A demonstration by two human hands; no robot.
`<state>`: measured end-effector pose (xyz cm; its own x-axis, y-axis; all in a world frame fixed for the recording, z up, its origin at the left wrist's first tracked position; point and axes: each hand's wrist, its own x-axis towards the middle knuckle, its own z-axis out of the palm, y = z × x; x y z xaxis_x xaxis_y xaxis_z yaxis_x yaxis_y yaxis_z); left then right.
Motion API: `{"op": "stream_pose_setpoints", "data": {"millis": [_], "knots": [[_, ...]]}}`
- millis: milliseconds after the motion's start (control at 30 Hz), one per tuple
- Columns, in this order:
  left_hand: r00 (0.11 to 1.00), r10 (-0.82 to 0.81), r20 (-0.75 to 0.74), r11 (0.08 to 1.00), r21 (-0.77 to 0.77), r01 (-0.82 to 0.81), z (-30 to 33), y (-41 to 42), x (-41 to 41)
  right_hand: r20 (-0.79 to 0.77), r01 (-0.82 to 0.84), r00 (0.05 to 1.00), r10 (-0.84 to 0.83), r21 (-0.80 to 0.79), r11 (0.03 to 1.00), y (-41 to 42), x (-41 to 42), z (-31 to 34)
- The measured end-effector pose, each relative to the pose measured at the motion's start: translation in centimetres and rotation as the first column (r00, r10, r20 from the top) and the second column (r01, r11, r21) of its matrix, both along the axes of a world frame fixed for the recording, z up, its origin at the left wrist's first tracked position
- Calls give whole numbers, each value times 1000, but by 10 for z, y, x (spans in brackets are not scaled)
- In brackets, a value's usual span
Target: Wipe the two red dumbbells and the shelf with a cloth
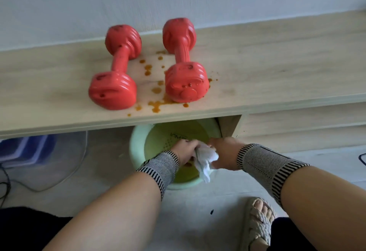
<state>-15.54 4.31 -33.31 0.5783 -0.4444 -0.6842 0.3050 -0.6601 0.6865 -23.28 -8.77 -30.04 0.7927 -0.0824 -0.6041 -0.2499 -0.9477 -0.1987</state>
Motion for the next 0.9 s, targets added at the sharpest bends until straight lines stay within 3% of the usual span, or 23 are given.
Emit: {"op": "stream_pose_setpoints", "data": {"millis": [100,200,267,433,500,633,767,900], "knots": [[999,49,-21,993,-109,-51,33,10,3,53,15,999,-14,-19,1000,0,6,34],[1000,-21,-2,971,-240,20,67,21,5,128,183,970,-205,166,969,-4,7,69],[996,-86,17,946,-312,87,89,30,8,151,290,920,-361,354,889,-5,4,92],[982,-182,53,923,-336,189,127,50,12,-8,449,799,-602,675,586,-10,-8,138],[974,-210,80,913,-339,225,140,55,7,-39,444,763,-645,757,480,-10,-15,150],[978,-119,172,895,-408,180,160,56,-1,-14,411,721,-693,814,412,1,-24,169],[980,13,196,839,-536,97,187,54,-10,3,351,742,-671,850,393,12,-27,190],[984,92,152,790,-612,21,209,52,-13,-78,284,788,-610,926,249,20,-24,208]]}}
